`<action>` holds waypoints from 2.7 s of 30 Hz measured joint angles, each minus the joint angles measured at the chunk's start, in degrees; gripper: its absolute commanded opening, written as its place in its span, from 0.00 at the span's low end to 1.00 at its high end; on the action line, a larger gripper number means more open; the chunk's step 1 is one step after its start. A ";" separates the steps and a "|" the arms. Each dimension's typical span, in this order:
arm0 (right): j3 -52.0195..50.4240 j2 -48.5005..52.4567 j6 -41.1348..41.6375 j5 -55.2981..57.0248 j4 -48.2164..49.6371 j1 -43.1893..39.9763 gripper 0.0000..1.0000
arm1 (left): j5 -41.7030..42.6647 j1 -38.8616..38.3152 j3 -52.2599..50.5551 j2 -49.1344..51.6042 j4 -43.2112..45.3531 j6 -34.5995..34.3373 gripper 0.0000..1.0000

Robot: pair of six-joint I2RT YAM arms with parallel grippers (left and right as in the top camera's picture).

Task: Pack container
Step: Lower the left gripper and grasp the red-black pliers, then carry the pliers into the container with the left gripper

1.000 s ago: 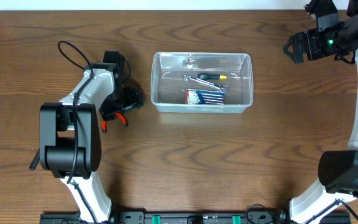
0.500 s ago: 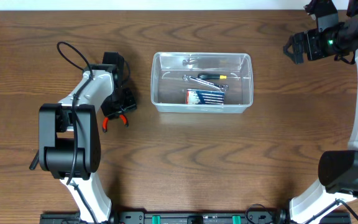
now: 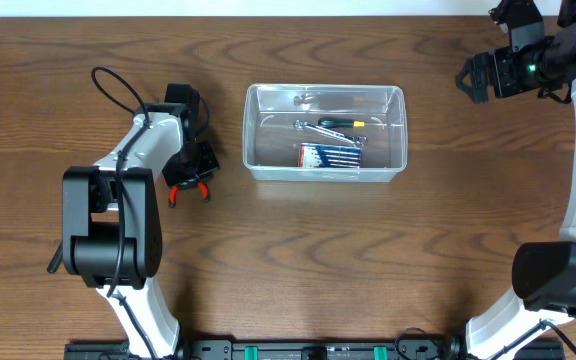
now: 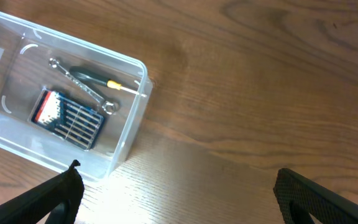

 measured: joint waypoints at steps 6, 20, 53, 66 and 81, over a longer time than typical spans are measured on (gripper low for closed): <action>0.00 0.00 0.00 0.00 0.00 0.00 0.99 | 0.37 -0.02 0.00 -0.11 0.20 0.17 0.06; 0.00 0.00 0.00 0.00 0.13 0.00 0.99 | -1.44 -0.52 9.27 -4.57 -14.01 6.01 0.06; 0.00 0.00 -0.02 1.11 -0.42 0.00 0.99 | -2.69 -25.86 19.89 1.03 -3.74 57.75 0.06; 0.00 0.00 -0.02 1.29 -0.48 0.00 0.99 | -2.51 -23.28 19.89 6.82 -3.04 56.61 0.54; 0.00 0.00 -0.02 1.29 -0.46 0.00 0.99 | -3.08 -23.23 19.76 1.86 -7.04 56.19 0.73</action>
